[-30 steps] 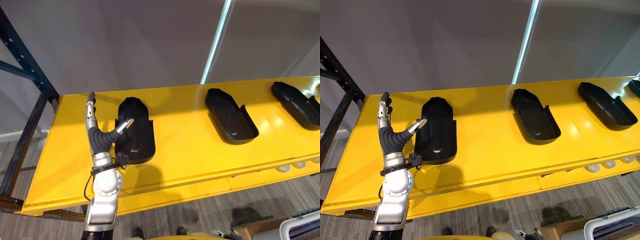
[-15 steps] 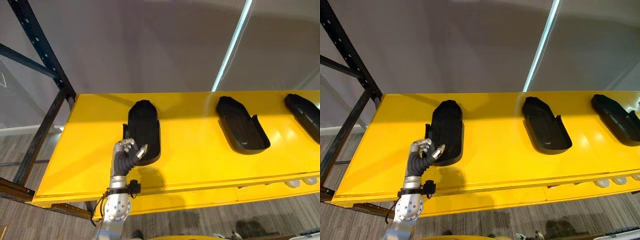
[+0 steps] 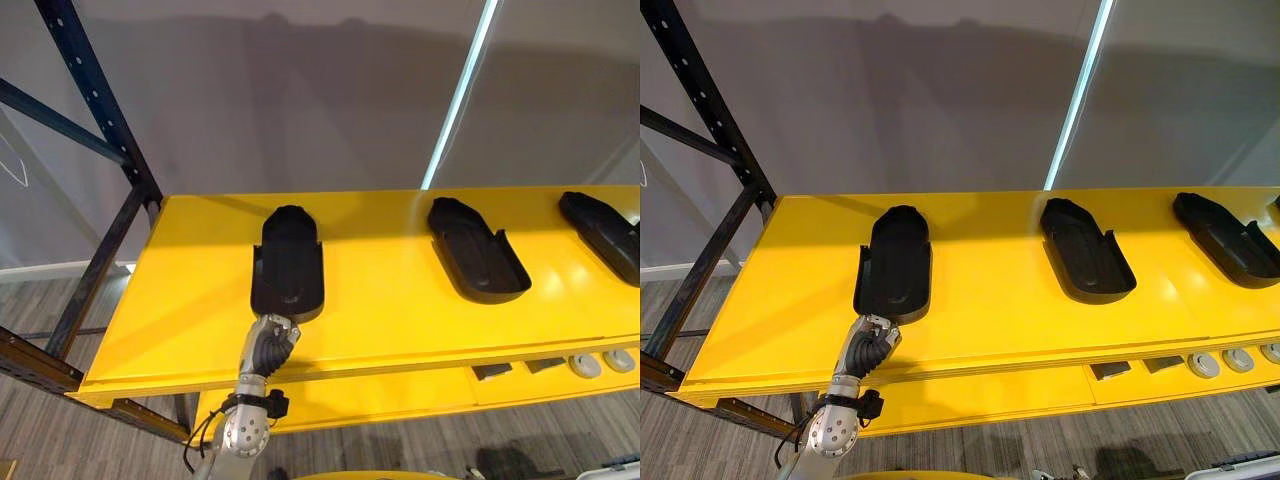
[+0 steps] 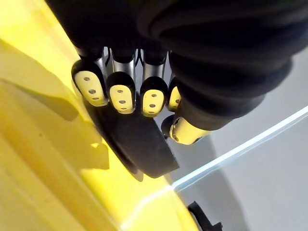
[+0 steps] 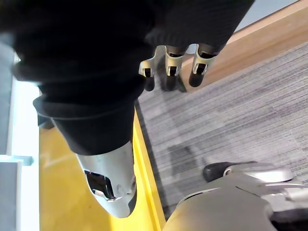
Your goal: Walk over and take plastic housings, then place them on the shelf
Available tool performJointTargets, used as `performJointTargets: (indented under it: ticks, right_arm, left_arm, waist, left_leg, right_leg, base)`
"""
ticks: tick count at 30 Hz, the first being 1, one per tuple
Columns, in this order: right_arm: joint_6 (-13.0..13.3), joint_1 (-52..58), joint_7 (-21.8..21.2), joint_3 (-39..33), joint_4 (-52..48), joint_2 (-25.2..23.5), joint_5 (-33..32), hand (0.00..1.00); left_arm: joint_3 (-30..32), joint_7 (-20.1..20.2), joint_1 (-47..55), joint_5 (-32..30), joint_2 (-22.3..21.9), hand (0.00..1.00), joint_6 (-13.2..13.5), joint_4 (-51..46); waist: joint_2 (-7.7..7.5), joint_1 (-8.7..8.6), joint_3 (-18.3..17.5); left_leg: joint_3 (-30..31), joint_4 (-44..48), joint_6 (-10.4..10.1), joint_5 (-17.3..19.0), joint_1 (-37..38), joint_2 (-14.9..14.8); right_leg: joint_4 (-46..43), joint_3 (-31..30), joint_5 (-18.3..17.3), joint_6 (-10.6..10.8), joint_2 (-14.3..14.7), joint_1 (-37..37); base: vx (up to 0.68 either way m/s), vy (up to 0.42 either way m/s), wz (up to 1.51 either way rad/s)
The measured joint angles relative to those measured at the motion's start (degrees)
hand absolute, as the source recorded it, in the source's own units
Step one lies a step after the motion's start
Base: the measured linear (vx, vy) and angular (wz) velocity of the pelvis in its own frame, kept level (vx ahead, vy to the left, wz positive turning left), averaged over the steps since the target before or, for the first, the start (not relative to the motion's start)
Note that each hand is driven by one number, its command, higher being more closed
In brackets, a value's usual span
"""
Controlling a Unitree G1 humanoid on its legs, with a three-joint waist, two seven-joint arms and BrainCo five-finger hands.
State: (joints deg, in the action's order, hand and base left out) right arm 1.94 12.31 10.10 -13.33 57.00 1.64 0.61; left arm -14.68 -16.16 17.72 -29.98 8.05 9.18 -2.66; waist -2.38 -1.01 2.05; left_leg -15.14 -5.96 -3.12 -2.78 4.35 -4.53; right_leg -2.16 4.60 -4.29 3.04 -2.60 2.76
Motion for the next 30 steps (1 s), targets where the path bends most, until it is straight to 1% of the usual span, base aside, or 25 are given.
performJointTargets:
  ticks: [3,7,9,11,16,21,25,30]
  right_arm:
    - [-0.02,-0.09,0.0,-0.01,0.0,-0.04,0.03,0.0]
    - [-0.12,-0.63,0.0,-0.01,0.09,-0.05,0.31,0.0]
    - [-0.14,-0.77,0.0,-0.02,0.09,-0.05,0.54,0.0]
    - [-0.29,-0.9,0.0,-0.03,0.09,-0.04,0.58,0.0]
    - [-0.76,-1.24,0.0,-0.14,0.14,0.04,1.14,0.0]
    - [-1.05,-1.66,0.01,-0.23,0.15,0.06,1.78,0.0]
    - [-1.26,-1.76,0.01,-0.35,0.15,0.1,1.8,0.0]
    - [-1.27,-1.8,0.0,-0.4,0.15,0.07,1.8,0.0]
  left_arm:
    - [-0.9,-0.12,-0.02,-0.56,-0.01,1.0,-0.23,1.6]
    - [-0.96,-0.21,-2.07,-1.88,-0.02,1.0,-0.35,2.69]
    - [-0.93,-0.34,-3.6,-2.29,-0.01,1.0,-0.64,3.68]
    - [-0.92,-0.49,-5.15,-2.29,-0.01,1.0,-1.27,4.76]
    - [-0.75,-1.32,-7.44,-2.3,-0.21,1.0,-1.58,7.0]
    - [-0.28,-1.58,-8.27,-2.17,-1.19,1.0,-2.47,7.98]
    - [0.18,-1.62,-10.04,-2.01,-1.93,1.0,-2.67,9.35]
    - [1.29,-1.74,-10.44,-0.33,-2.37,1.0,-3.06,9.5]
  waist:
    - [-0.02,-0.27,-0.03]
    - [-0.02,-1.07,-0.04]
    - [0.02,-1.18,-0.05]
    - [0.08,-1.31,-0.07]
    - [0.23,-1.4,-0.03]
    - [0.31,-1.58,-0.01]
    - [0.37,-1.66,-0.01]
    - [0.43,-2.15,-0.01]
  left_leg:
    - [0.03,0.01,0.07,0.02,-0.12,0.54]
    - [-0.24,0.01,0.18,0.14,-0.25,0.77]
    - [-0.52,0.0,0.18,0.14,-0.25,0.77]
    - [-0.6,0.0,0.17,0.14,-0.24,0.71]
    - [-0.66,-0.01,0.16,0.14,-0.24,0.51]
    - [-0.83,-0.02,0.18,0.17,-0.27,0.58]
    - [-0.89,-0.02,0.2,0.17,-0.67,0.68]
    - [-1.17,-0.02,0.28,0.23,-0.64,0.75]
  right_leg:
    - [0.36,-0.07,0.08,-0.07,-0.3,0.04]
    - [0.53,-0.05,0.21,-0.21,-0.36,0.13]
    - [0.89,-0.08,0.27,-0.24,-0.3,0.27]
    - [1.38,-0.1,0.45,-0.36,-0.28,0.48]
    - [1.68,-0.28,0.55,-0.51,-0.17,0.48]
    - [2.18,-0.75,0.95,-0.43,-0.17,0.4]
    - [2.2,-0.94,1.06,-0.24,-0.17,-0.06]
    - [2.35,-1.26,1.22,-0.14,-0.01,-0.08]
  base:
    - [0.07,0.021,0.0]
    - [0.08,0.002,0.01]
    - [0.02,-0.005,-0.01]
    - [0.0,0.0,0.0]
    - [0.0,0.0,0.0]
    - [-0.02,0.003,-0.04]
    - [-0.01,0.001,-0.01]
    - [0.0,0.0,-0.02]
